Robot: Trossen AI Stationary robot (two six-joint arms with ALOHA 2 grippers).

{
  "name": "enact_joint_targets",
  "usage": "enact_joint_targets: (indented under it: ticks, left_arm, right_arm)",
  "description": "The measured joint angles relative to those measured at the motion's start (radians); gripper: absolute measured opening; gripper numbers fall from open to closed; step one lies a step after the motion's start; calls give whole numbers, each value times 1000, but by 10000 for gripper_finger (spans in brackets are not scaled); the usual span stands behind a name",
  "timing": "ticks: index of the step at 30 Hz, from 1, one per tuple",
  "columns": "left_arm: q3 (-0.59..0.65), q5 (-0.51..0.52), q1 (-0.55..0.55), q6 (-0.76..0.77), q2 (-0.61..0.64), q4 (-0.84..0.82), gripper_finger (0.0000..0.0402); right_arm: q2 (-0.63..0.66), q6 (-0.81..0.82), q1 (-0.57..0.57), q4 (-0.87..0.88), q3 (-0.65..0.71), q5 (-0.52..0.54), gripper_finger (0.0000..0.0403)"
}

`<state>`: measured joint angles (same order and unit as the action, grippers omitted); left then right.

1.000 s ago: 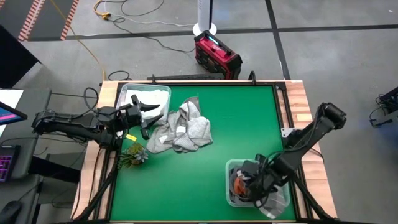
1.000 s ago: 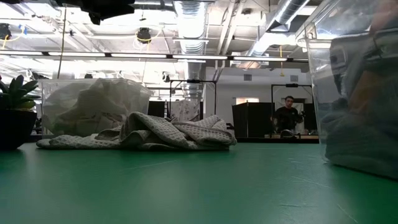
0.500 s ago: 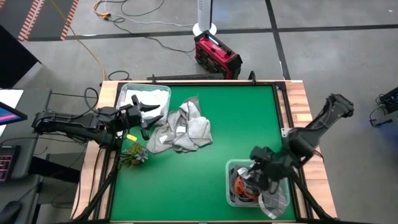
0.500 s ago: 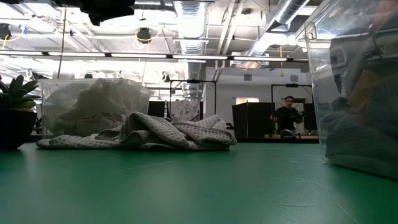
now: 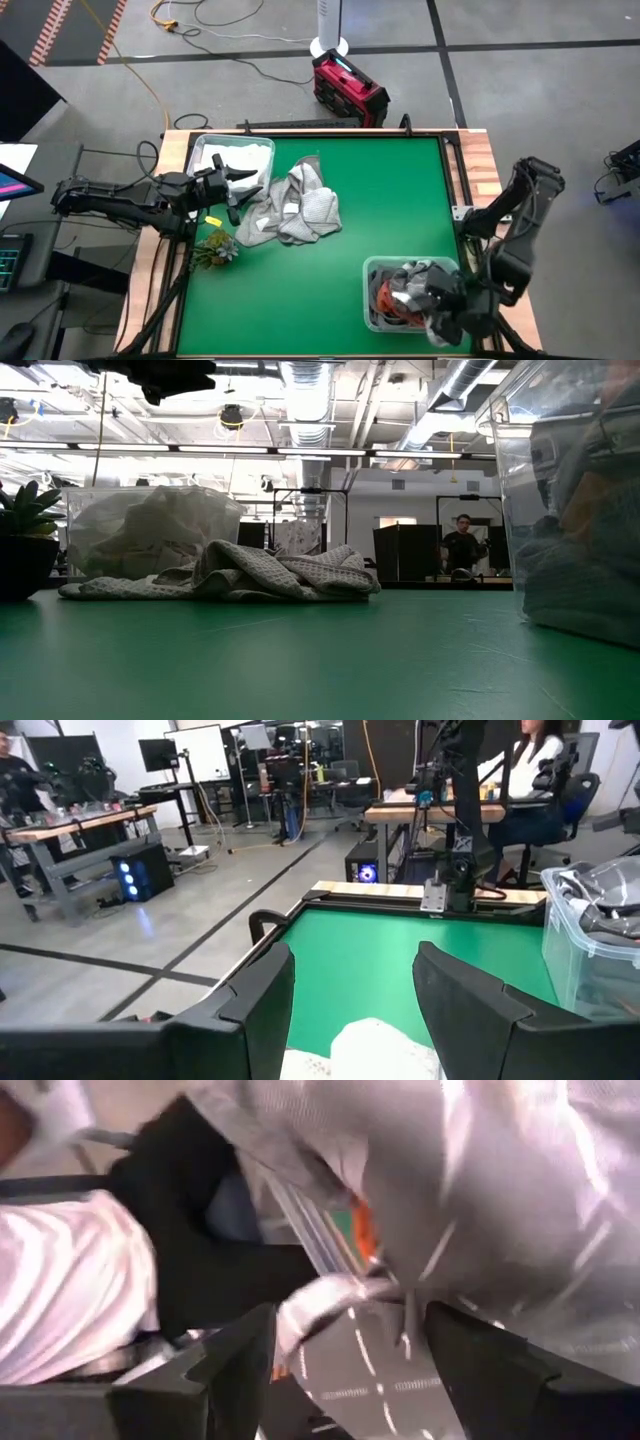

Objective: Sort towels by color in basket
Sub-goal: Put the gray checkered towel into the bottom transparent bin

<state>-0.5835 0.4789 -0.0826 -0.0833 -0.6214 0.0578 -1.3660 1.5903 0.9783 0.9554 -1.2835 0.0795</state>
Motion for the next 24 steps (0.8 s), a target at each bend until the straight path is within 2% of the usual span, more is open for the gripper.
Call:
enact_joint_targets:
  ticks: [5,11,16,18,24]
  left_arm:
    - [0,0,0,5,0,12,196]
    - [0,0,0,-2,0,13,196]
    - [0,0,0,-21,0,12,196]
    - [0,0,0,-24,0,9,196]
    - [0,0,0,-24,0,8,196]
  right_arm:
    - [-48,8,22,173,-116,53,290]
    - [-63,62,29,164,-180,53,290]
    - [-86,147,16,179,-179,-45,290]
    - [-111,149,9,182,-178,-92,290]
    - [-192,113,-42,231,-178,-143,290]
